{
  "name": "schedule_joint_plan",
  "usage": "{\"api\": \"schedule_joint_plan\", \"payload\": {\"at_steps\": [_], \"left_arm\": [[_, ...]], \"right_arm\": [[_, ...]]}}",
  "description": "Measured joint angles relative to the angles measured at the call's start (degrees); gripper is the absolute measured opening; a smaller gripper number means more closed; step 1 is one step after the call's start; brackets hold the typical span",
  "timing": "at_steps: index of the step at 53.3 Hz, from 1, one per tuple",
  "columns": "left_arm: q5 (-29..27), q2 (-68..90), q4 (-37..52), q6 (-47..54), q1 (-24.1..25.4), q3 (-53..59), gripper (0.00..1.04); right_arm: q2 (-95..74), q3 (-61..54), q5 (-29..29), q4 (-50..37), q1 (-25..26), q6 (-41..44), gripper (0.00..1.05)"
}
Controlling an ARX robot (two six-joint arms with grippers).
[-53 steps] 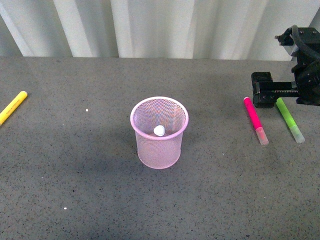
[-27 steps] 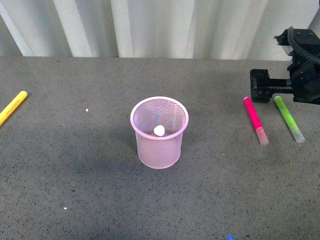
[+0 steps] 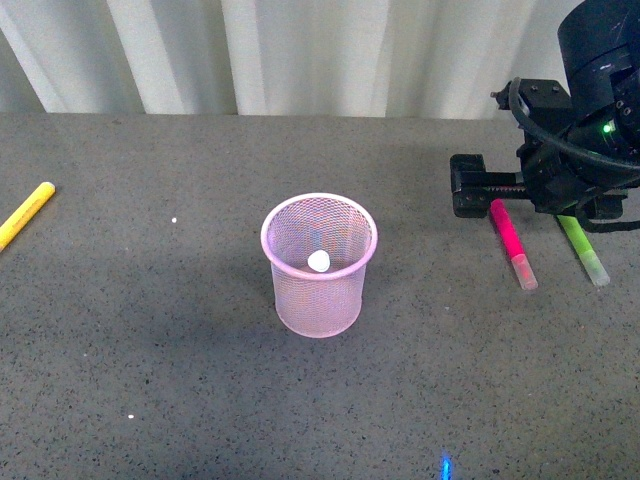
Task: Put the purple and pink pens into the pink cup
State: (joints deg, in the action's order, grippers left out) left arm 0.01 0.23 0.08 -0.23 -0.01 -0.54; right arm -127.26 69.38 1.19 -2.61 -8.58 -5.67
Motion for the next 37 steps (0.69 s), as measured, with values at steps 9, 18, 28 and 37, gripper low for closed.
{"api": "schedule_joint_plan", "payload": {"at_steps": [9, 18, 28, 37], "left_arm": [[0.0, 0.0, 0.0, 0.0, 0.0, 0.0, 0.98], [0.0, 0.0, 0.0, 0.0, 0.0, 0.0, 0.98], [0.0, 0.0, 0.0, 0.0, 0.0, 0.0, 0.98], [0.0, 0.0, 0.0, 0.0, 0.0, 0.0, 0.98]], "right_arm": [[-1.64, 0.11, -0.22, -1.77, 0.09, -0.17, 0.98], [-2.73, 0.11, -0.37, -2.8, 0.74, -0.11, 0.97], [-3.48, 0.11, -0.22, -3.52, 1.25, 0.59, 0.69], [-3.67, -0.2, -0.63, -4.87, 2.23, 1.57, 0.33]]}}
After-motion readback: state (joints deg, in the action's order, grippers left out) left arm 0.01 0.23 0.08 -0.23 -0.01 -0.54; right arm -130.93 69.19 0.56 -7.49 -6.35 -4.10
